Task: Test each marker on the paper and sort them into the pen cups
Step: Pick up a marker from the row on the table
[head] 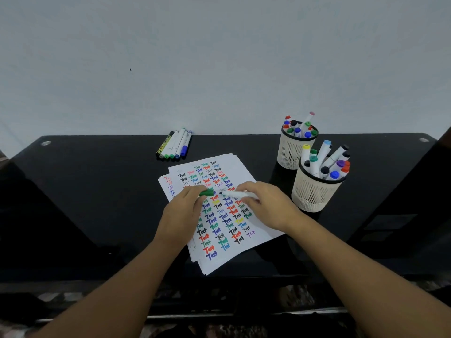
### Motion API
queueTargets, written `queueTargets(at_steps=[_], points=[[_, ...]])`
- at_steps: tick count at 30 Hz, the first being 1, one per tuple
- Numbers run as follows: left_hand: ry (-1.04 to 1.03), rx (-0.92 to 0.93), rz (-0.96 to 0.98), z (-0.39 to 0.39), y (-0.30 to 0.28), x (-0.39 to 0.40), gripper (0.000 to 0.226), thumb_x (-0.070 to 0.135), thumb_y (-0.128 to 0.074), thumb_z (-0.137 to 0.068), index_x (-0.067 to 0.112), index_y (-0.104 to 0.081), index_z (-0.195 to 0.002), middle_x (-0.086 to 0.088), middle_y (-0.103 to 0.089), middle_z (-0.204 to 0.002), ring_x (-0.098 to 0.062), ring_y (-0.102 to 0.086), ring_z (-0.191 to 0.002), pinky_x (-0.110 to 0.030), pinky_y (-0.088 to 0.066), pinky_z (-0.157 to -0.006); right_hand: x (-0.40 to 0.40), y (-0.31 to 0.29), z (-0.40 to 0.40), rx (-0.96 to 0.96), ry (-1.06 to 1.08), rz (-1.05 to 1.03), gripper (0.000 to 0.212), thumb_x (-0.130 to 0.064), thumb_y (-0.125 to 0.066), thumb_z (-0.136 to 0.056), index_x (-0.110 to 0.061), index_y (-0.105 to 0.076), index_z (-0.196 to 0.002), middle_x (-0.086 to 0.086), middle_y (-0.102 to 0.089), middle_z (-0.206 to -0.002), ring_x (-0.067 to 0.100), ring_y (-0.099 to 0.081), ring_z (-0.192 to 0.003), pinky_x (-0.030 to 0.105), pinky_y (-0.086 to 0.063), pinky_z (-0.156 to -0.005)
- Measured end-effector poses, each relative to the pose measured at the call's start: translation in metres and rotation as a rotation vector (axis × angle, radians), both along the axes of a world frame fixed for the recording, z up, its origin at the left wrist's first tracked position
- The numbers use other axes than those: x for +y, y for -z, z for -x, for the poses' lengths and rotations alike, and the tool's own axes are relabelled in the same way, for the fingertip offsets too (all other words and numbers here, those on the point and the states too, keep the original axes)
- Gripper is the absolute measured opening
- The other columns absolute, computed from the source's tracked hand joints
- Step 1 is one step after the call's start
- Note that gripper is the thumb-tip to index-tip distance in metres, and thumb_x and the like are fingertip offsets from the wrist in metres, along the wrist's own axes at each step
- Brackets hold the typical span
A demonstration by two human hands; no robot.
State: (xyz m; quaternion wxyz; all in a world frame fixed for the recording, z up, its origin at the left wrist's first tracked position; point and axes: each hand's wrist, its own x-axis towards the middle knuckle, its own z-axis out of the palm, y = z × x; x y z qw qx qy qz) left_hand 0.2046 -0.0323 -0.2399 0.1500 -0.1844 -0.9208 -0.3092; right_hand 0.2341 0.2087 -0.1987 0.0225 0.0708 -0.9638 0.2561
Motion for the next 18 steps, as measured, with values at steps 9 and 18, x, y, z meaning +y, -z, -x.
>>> queueTargets(at_steps=[9, 18], points=[[0.054, 0.021, 0.001, -0.003, -0.002, -0.001, 0.028, 0.029, -0.048, -0.107, 0.023, -0.061, -0.132, 0.006, -0.064, -0.128, -0.011, -0.061, -0.109, -0.027, -0.049, -0.086, -0.007, 0.012, 0.006, 0.014, -0.036, 0.058, 0.029, -0.033, -0.059, -0.105, -0.039, -0.061, -0.133, -0.01, -0.068, -0.117, 0.01, -0.06, -0.099, 0.045, -0.054, -0.088], [0.144, 0.132, 0.052, -0.007, -0.003, 0.0, 0.023, 0.017, -0.058, -0.103, 0.015, -0.065, -0.125, -0.001, -0.069, -0.116, -0.017, -0.065, -0.093, -0.032, -0.055, -0.073, -0.016, 0.014, 0.009, 0.076, -0.078, -0.018, 0.027, -0.036, -0.058, -0.105, -0.044, -0.058, -0.13, -0.015, -0.067, -0.118, 0.008, -0.06, -0.095, 0.048, -0.048, -0.097]])
